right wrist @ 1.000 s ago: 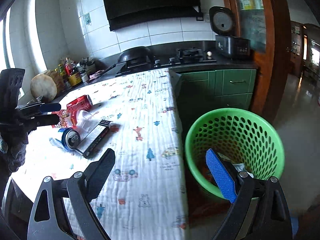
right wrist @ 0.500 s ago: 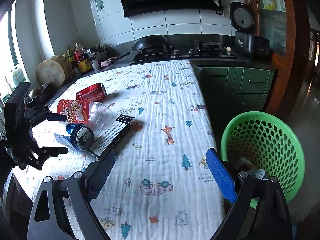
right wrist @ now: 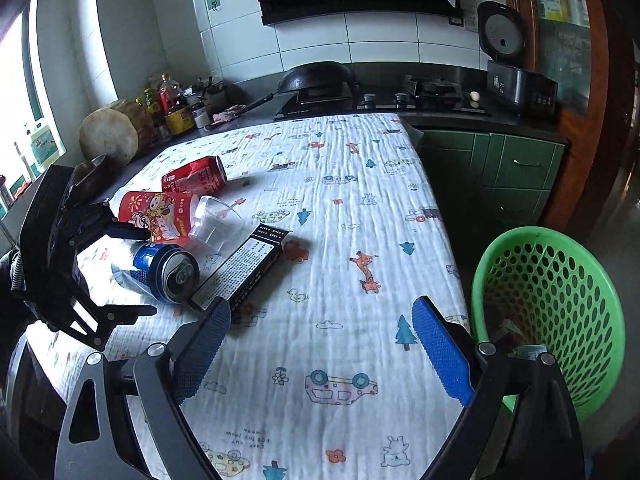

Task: Collect trash
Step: 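Close the left tool around the blue-and-white can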

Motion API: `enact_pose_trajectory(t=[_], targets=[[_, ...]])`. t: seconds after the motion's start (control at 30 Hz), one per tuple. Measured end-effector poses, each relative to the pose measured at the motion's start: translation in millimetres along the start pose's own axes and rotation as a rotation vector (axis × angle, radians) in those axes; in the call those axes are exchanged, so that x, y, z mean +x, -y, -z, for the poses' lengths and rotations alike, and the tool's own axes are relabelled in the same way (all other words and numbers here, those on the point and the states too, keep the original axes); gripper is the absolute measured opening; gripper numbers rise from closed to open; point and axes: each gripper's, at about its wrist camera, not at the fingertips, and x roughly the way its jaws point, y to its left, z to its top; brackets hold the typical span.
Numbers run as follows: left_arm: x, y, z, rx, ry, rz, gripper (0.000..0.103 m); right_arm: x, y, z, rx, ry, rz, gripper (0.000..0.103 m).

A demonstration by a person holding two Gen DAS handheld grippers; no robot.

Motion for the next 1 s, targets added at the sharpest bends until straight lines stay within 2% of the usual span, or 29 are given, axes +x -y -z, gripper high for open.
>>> enact_pose_trajectory(t=[0.3,0.4,0.47,0.53,0.57,0.8,1.0], targets=[[6.7,0.7,2.5,0.012,-0.022,-0.034,0.089,3.3,0.3,1.5,-0.001,-0.009,-0.006,0.089],[8.5,0.6,3.1,0.004,-0.030,-0.022,0.089,4.0,-0.5,1.8,-0.001,-0.008,-0.007,0.089],[9.4,2.9,3.9,0.003,-0.033,-0.002,0.084,4.5,-0.4,1.6,-0.001,-0.009,-0.010,0.089],[12.0,5.9,6.4,-0.003,-0.053,0.027,0.071,6.6,-0.7,1.4,-0.002,-0.013,-0.009,0.089],[14.0,7.2,7.9,-0.006,-0.063,0.038,0.067,7.6,-0.9,1.5,-0.002,-0.014,-0.010,0.089],[12.1,4.6,13.2,-0.074,-0.054,0.090,0.067,13.0,-4.9,1.4,-0.007,-0.020,-0.017,0.089],[8.8,4.0,7.7,-0.085,-0.033,0.107,0.071,15.7,-6.0,1.3,-0.005,-0.022,-0.021,0.089]])
